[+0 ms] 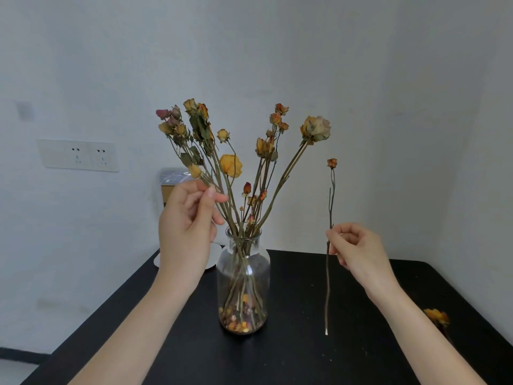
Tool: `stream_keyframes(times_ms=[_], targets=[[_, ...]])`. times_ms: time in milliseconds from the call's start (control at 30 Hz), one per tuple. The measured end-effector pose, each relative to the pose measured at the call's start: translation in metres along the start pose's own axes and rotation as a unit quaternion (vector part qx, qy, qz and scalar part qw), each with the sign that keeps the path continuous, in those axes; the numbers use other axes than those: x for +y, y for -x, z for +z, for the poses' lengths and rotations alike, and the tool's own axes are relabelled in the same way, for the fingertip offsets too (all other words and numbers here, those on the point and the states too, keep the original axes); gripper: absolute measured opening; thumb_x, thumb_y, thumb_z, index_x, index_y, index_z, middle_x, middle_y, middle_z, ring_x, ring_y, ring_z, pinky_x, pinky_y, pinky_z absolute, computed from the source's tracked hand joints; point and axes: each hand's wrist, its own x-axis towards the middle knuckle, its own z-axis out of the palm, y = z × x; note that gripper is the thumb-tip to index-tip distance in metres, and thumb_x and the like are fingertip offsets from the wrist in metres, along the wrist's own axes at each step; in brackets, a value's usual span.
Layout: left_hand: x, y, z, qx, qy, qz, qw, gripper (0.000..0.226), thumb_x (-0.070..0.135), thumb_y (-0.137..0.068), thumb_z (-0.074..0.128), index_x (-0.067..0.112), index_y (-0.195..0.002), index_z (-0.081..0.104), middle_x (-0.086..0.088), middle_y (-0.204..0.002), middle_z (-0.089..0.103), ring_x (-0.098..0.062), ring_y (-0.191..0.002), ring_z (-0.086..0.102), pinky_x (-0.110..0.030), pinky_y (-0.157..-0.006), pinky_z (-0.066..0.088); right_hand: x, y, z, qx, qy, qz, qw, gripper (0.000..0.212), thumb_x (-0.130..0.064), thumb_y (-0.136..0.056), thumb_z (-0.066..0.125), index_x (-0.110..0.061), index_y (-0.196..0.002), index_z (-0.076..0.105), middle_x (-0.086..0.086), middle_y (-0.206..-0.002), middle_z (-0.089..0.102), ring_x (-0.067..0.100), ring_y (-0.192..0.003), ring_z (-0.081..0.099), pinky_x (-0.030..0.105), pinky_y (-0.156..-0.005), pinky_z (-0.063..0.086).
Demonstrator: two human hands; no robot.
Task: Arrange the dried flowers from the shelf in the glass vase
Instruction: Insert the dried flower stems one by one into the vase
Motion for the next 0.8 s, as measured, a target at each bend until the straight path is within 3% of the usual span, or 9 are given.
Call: stream_keyframes(times_ms=[300,467,733,800], targets=[[-0.017,-0.001,0.003,-0.018,-0.077,0.006,0.997,0.015,0.022,-0.091,0.052,0.034,-0.083,0.053,0.011,-0.078,0.068,-0.003,-0.052,0.054,-0.010,-0.046,0.040,0.007,0.000,-0.001,-0.001,0.011,0.004,1.000,0.001,-0.019,-0.087,0.061,-0.020,-0.087,0.061,-0.002,-0.058,0.060,0.006,-0.050,0.051,0.018,-0.050,0.041],[-0.019,-0.006,0.007,-0.033,-0.142,0.024,0.989,0.017,0.017,-0.087,0.058,0.033,-0.082,0.055,0.009,-0.068,0.063,0.000,-0.053,0.056,-0.008,-0.047,0.043,0.008,0.000,0.005,-0.010,0.009,0.007,1.000,0.002,-0.018,-0.088,0.061,-0.020,-0.087,0.061,-0.003,-0.058,0.060,0.005,-0.049,0.051,0.019,-0.052,0.041],[-0.017,-0.023,0.018,-0.053,-0.254,0.082,0.962,0.000,0.020,-0.085,0.063,0.020,-0.085,0.063,0.009,-0.051,0.055,-0.006,-0.053,0.058,-0.004,-0.057,0.040,0.009,-0.001,0.013,-0.009,0.012,0.006,1.000,0.003,-0.018,-0.088,0.061,-0.019,-0.086,0.061,-0.002,-0.057,0.060,-0.002,-0.043,0.051,0.017,-0.050,0.042],[-0.017,-0.024,0.019,-0.058,-0.290,0.097,0.951,0.004,0.022,-0.086,0.062,0.019,-0.087,0.065,0.010,-0.050,0.055,-0.008,-0.051,0.057,-0.011,-0.060,0.042,0.009,-0.001,0.013,-0.008,0.014,0.005,1.000,0.002,-0.018,-0.088,0.061,-0.018,-0.086,0.062,-0.002,-0.057,0.060,-0.001,-0.043,0.051,0.017,-0.050,0.042]])
